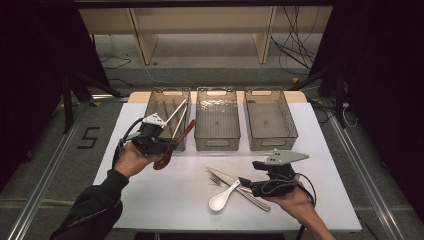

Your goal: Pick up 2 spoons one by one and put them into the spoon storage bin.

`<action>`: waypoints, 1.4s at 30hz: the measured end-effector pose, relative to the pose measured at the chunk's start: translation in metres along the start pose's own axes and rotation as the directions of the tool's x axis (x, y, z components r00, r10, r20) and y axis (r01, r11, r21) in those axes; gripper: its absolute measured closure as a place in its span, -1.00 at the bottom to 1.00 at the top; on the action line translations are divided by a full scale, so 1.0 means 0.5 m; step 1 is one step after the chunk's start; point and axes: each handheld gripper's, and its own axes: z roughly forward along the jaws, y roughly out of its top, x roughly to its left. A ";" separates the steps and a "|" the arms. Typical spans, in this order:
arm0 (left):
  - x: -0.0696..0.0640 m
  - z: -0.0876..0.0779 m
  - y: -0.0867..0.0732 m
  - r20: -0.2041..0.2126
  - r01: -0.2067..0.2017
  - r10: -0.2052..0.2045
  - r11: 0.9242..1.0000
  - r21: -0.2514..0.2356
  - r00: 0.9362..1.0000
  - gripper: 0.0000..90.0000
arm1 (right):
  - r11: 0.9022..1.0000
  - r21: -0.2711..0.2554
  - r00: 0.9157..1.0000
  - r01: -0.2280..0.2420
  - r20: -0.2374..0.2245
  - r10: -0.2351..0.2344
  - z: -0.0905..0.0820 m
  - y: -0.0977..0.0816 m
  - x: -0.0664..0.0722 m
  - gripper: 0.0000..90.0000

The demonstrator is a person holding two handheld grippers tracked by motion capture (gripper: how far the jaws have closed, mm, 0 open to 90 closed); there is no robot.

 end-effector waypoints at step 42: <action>0.040 0.118 0.188 0.020 0.083 -0.081 0.980 -0.183 0.997 0.80 | 1.000 -0.004 1.000 0.001 -0.006 -0.001 -0.001 0.001 -0.001 -0.35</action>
